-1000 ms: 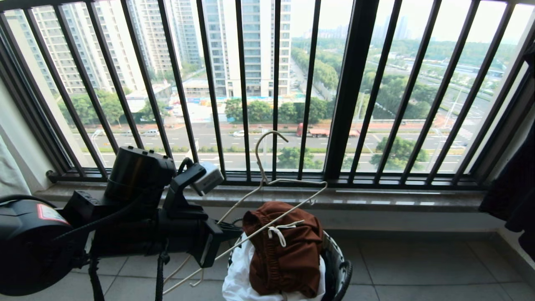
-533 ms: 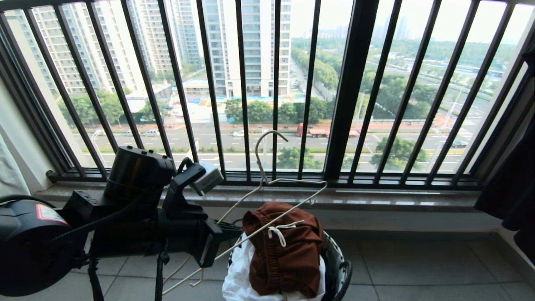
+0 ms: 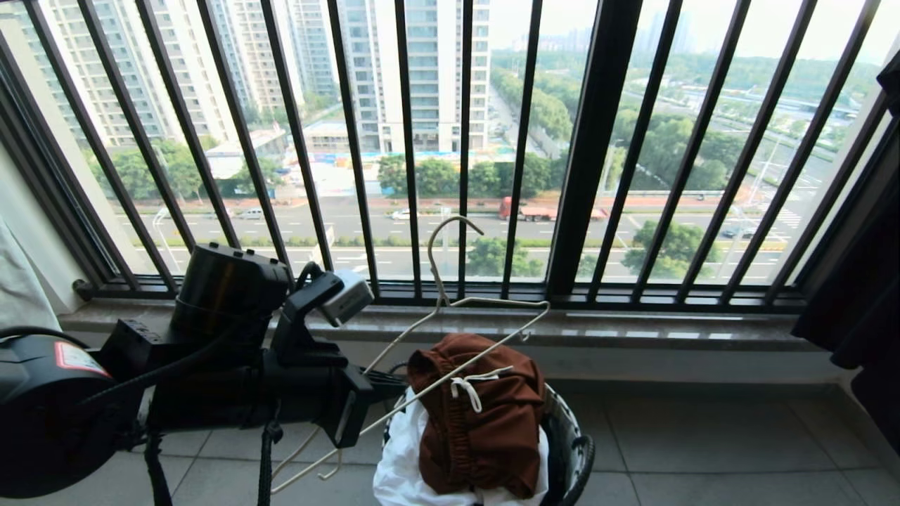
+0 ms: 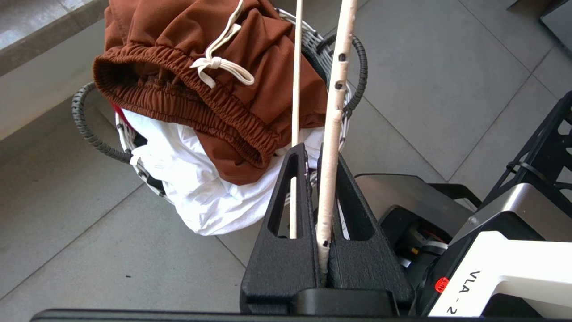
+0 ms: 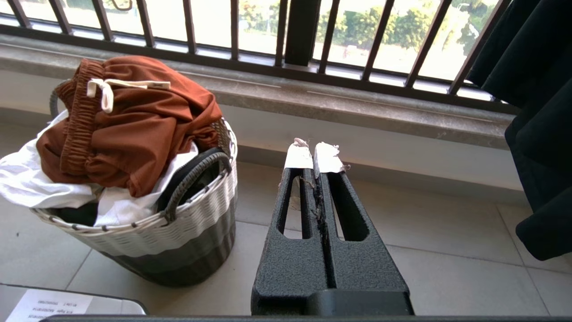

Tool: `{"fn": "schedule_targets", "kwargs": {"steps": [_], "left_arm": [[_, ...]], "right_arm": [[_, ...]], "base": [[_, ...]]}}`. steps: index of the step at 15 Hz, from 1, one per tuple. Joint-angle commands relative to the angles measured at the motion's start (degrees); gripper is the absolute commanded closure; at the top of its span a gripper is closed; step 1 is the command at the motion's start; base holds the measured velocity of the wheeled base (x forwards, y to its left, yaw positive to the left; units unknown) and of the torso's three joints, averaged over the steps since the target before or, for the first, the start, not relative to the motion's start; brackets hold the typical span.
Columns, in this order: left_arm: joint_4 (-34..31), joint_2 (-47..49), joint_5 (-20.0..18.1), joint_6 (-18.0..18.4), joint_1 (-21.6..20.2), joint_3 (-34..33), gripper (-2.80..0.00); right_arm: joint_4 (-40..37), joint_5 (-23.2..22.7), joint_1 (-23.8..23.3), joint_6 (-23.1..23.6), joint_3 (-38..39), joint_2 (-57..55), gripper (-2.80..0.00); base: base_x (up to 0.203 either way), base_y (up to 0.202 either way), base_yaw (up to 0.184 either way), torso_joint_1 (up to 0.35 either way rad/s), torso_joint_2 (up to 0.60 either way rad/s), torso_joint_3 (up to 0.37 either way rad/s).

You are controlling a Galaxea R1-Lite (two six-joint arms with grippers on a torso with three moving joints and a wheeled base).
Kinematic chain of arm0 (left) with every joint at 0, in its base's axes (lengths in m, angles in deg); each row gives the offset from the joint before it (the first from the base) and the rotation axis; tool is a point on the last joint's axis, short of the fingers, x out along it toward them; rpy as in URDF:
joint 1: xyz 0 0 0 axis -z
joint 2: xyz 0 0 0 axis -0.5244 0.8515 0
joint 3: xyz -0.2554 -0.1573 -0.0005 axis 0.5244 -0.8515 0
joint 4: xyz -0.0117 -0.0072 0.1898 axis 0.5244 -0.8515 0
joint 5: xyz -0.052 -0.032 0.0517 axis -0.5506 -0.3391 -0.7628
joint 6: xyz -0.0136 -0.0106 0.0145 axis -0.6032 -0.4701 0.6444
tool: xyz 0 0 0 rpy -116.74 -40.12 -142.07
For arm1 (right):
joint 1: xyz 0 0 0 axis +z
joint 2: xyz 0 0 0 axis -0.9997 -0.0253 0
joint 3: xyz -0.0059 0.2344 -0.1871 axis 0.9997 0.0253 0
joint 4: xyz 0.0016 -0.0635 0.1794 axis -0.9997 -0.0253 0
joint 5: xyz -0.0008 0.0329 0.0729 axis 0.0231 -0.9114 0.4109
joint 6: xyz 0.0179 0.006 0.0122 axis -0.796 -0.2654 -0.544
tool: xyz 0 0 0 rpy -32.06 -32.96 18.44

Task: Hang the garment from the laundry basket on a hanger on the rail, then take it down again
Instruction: Pick up clothes from the basket

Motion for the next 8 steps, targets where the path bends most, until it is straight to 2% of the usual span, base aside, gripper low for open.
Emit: {"fn": "schedule_targets", "kwargs": {"steps": [1,8], "left_arm": [[0.1,-0.2,-0.1,0.1,0.0,0.0,0.00],[0.1,-1.5,-0.1,0.1,0.0,0.1,0.00]], "right_arm": [[0.0,0.0,0.0,0.0,0.0,-0.1,0.00],[0.0,0.1,0.0,0.0,0.0,-0.1,0.00]], "base": [[0.000,0.000,0.000,0.002,0.00,-0.183],[0.000,0.000,0.000,0.004,0.00,-0.191]]}}
